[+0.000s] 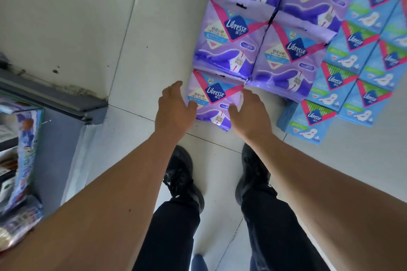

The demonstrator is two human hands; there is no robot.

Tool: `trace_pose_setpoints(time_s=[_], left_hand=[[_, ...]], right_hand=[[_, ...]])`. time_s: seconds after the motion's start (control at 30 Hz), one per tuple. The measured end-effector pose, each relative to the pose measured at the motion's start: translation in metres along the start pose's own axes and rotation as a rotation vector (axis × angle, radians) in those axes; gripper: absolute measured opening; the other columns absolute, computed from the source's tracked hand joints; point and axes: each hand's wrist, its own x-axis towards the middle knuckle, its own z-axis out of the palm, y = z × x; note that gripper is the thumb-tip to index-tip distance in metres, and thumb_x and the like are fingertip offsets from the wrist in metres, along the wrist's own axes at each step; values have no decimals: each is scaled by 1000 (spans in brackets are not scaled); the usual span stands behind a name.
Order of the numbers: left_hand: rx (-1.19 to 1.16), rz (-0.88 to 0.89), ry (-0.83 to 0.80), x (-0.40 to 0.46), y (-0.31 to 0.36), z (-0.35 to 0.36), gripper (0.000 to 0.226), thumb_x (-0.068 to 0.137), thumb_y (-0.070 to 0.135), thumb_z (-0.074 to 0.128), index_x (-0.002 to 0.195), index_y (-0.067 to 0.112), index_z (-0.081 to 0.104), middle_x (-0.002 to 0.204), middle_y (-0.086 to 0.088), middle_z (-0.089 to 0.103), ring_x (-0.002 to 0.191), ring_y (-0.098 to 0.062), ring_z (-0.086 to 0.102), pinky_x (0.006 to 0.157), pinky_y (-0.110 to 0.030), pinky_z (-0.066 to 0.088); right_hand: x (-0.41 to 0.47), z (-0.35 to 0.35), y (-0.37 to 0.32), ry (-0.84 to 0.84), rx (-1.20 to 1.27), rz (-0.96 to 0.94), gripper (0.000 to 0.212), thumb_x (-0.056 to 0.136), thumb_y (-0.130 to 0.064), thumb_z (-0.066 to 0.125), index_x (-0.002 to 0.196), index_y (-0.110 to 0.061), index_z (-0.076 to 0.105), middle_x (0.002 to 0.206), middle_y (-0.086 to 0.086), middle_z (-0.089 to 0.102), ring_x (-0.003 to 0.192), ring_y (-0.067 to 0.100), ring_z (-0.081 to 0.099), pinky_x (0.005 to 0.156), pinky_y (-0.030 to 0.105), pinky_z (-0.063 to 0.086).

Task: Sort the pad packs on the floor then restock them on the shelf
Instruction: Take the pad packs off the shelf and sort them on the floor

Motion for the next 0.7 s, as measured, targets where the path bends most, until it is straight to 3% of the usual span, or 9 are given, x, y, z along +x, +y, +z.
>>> trace_pose_setpoints(time_s=[0.1, 0.27, 0.57, 0.7], left_hand=[[126, 100, 102, -37, 16, -43, 50, 96, 39, 52, 141, 21, 39, 140, -6, 46, 125, -22, 47, 91, -40, 52], [156, 166, 272, -105, 45, -130, 46, 97, 40, 45, 139, 22, 45, 136, -3, 51, 118, -23, 50, 92, -37, 41], [-5, 35, 637, -226, 40, -256, 44, 94, 39, 49, 136, 25, 48, 133, -1, 53, 122, -25, 48, 99, -43, 38], [-83, -40, 806, -289, 19, -281, 43, 93, 37, 54, 132, 21, 52, 128, -2, 57, 120, -27, 51, 99, -46, 41]], right_hand=[[-36, -34, -29, 21, -182, -230, 47, 96, -35, 53, 135, -11, 46, 133, 12, 54, 119, 27, 52, 93, 37, 47], [-92, -102, -102, 98, -355, -505, 46, 95, -37, 49, 133, -12, 53, 137, 11, 54, 120, 36, 52, 89, 45, 48], [-183, -159, -239, 153, -392, -969, 53, 90, -43, 35, 123, -11, 60, 126, 8, 62, 109, 33, 60, 81, 44, 54], [-239, -159, -273, 156, -427, -1165, 47, 90, -39, 42, 124, -13, 60, 126, 7, 62, 108, 30, 60, 79, 40, 52]])
